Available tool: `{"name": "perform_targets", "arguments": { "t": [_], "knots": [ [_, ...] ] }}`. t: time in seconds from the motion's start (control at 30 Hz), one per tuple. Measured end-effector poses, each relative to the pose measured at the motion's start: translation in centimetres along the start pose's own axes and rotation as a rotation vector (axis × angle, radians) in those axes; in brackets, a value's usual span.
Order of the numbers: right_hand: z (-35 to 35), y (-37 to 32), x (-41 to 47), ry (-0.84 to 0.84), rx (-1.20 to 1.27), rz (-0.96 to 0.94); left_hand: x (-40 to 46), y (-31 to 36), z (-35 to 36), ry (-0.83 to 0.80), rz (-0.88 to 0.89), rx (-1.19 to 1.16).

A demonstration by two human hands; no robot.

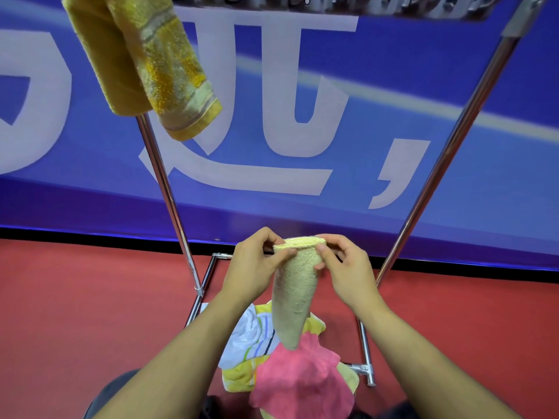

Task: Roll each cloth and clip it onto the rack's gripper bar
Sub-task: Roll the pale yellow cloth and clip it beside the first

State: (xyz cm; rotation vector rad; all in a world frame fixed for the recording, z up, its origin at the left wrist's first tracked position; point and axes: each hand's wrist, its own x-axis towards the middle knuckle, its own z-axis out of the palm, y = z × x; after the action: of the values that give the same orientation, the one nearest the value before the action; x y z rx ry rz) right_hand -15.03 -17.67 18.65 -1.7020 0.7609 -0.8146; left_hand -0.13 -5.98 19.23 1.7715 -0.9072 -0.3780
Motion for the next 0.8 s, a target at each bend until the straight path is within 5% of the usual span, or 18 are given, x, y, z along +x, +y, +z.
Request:
{"name": "perform_targets", "arguments": {
  "t": [0.33,0.67,0.8],
  "knots": [
    [0.6,-0.9,0.3,0.012,0.111,0.024,0.1,0.5,0.2,0.059,0.064,-0.122],
    [0.7,-1.9,0.1,-0.049,0.304,-0.003,-0.7,1.1,0.3,-0.169,-0.014,-0.346],
    [0.7,-2.1,0.1,-0.016,0.323,-0.018,-0.9,1.8,0.8,-0.112,0.03,-0.332]
  ]
}}
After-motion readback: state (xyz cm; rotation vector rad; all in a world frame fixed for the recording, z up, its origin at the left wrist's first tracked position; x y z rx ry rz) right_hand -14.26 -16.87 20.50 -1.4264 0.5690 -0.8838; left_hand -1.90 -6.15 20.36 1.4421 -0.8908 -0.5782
